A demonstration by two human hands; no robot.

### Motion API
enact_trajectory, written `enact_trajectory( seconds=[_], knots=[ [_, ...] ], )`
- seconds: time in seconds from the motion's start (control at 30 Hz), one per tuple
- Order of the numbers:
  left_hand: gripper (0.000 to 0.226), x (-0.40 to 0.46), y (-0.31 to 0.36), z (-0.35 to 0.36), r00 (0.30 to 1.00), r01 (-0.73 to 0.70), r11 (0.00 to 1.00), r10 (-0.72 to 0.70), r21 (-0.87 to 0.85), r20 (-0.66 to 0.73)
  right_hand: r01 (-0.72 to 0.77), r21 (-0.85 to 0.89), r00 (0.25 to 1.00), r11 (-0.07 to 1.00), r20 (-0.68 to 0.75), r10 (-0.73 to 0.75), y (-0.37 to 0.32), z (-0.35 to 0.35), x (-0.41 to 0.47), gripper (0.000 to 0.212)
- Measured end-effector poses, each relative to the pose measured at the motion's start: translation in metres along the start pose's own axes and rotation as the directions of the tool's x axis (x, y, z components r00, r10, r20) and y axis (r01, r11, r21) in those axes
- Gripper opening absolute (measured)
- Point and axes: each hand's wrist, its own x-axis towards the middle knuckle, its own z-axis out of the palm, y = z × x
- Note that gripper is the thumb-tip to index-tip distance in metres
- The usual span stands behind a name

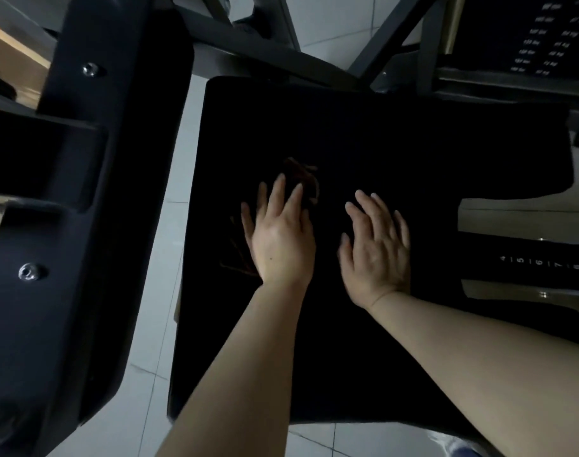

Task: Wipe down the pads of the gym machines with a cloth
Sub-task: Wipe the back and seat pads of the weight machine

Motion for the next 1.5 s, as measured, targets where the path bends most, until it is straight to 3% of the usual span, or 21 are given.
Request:
enact_trajectory(
  seconds=[0.13,0.3,0.5,0.67,0.93,1.07,1.13,1.27,1.4,1.5],
  knots=[
    [0.038,-0.066,-0.024,-0.011,0.994,-0.107,0.994,0.107,0.006,0.013,0.057,0.078,0.998,0.995,-0.013,-0.056,0.004,-0.008,-0.02,0.043],
    [0.035,-0.164,-0.045,-0.015,0.994,-0.1,0.995,0.099,-0.01,-0.038,0.095,0.038,0.996,0.995,-0.001,-0.095,0.002,-0.005,-0.063,0.042],
    [0.033,-0.068,-0.025,-0.004,0.988,-0.076,0.996,0.071,-0.037,-0.137,0.081,-0.035,0.997,0.996,-0.004,-0.081,0.0,-0.001,-0.062,0.045],
    [0.038,-0.012,-0.007,-0.005,0.997,-0.021,0.998,0.016,-0.061,-0.081,0.099,-0.055,0.995,0.994,0.006,-0.099,0.001,-0.001,-0.061,0.049],
    [0.037,-0.171,-0.031,-0.008,0.983,-0.184,0.982,0.183,0.035,0.029,0.088,-0.05,0.996,0.995,0.008,-0.088,0.0,-0.002,-0.062,0.045],
    [0.038,-0.099,-0.03,-0.007,0.979,-0.205,0.978,0.205,0.05,0.004,0.095,-0.039,0.995,0.995,-0.019,-0.096,0.001,-0.001,-0.062,0.044],
    [0.039,-0.043,-0.021,-0.007,0.99,-0.127,0.99,0.131,0.057,-0.056,0.095,-0.036,0.995,0.995,-0.02,-0.095,0.002,-0.001,-0.062,0.044],
    [0.042,0.004,-0.013,-0.004,1.0,0.01,0.995,-0.01,0.1,-0.003,0.091,-0.023,0.996,0.996,-0.022,-0.091,0.003,-0.001,-0.061,0.043],
    [0.046,-0.101,-0.038,-0.011,0.996,0.071,0.991,-0.065,0.117,-0.059,0.074,-0.019,0.997,0.997,-0.023,-0.074,0.003,0.0,-0.062,0.044],
    [0.043,-0.198,-0.044,-0.019,0.999,0.037,0.993,-0.035,0.111,-0.016,0.081,-0.036,0.996,0.996,-0.021,-0.082,0.0,-0.001,-0.064,0.045]
  ],
)
